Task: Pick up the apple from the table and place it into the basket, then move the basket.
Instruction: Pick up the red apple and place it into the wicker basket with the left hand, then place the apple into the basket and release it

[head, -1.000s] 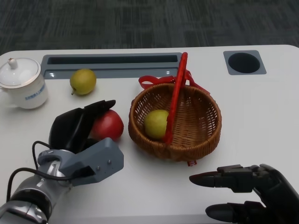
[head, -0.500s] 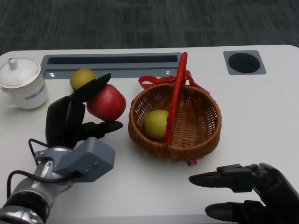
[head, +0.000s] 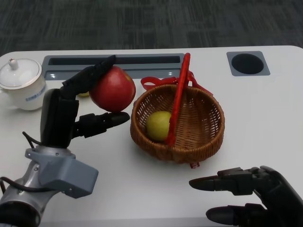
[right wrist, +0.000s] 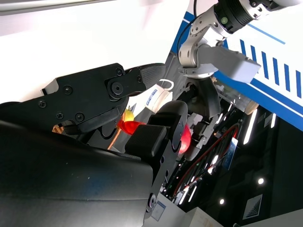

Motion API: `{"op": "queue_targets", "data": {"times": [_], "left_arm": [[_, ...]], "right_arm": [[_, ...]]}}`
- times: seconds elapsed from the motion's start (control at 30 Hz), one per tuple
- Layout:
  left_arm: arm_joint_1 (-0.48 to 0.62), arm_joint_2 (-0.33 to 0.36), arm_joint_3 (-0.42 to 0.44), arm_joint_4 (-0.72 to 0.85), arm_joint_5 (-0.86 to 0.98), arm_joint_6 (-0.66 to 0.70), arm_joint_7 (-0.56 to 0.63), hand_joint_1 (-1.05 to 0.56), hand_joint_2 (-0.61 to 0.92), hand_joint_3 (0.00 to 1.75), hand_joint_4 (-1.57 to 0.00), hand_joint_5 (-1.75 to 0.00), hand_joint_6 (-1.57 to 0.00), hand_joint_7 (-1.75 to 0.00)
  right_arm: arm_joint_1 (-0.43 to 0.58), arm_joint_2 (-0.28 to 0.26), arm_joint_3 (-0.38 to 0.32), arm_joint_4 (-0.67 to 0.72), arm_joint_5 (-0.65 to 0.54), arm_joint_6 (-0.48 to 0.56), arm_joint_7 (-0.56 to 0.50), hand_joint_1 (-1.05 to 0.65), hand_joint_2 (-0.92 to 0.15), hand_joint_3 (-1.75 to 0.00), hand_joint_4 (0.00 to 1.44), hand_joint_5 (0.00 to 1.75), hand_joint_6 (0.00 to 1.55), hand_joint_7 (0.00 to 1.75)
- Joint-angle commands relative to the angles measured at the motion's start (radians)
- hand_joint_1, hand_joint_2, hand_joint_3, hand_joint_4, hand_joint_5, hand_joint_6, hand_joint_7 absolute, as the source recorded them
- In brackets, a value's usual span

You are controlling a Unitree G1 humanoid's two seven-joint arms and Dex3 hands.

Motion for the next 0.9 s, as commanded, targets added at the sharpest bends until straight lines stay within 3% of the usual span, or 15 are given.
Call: {"op": "queue_targets", "data": {"times": [0.03, 0.4, 0.63, 0.73, 0.9], "left_arm": [[0.022, -0.002, 0.019, -0.069, -0.046, -0.009, -0.07, -0.15, 0.84, 0.0, -1.17, 0.0, -1.08, 0.0], [0.021, -0.068, 0.022, -0.139, -0.094, 0.017, -0.232, -0.11, 0.81, 0.0, -1.23, -0.02, -1.11, -0.02], [-0.023, -0.107, 0.009, -0.05, -0.101, 0.047, -0.297, -0.04, 0.79, 0.0, -1.24, -0.02, -1.12, -0.01], [-0.043, -0.117, 0.01, 0.0, -0.107, 0.059, -0.328, -0.05, 0.78, 0.0, -1.15, 0.0, -1.06, 0.0], [-0.067, -0.117, 0.006, 0.057, -0.133, 0.121, -0.436, -0.25, 0.77, 0.0, -0.75, 0.0, -0.69, 0.0]], "right_arm": [[-0.004, 0.001, 0.004, 0.011, 0.018, -0.007, 0.002, -0.43, -0.92, 0.0, 1.06, 0.0, 0.94, 0.0], [0.025, 0.015, 0.0, -0.005, 0.003, -0.003, -0.009, -0.43, -0.92, 0.0, 1.05, 0.0, 0.94, 0.0], [0.036, 0.015, -0.005, -0.016, -0.001, -0.006, -0.013, -0.43, -0.92, -0.01, 1.05, 0.0, 0.94, 0.0], [0.036, 0.015, -0.005, -0.019, 0.002, -0.006, -0.012, -0.42, -0.92, -0.01, 1.04, 0.0, 0.93, 0.0], [0.036, 0.012, -0.005, -0.025, 0.008, -0.003, -0.009, -0.42, -0.92, -0.01, 1.05, 0.0, 0.93, 0.0]]}}
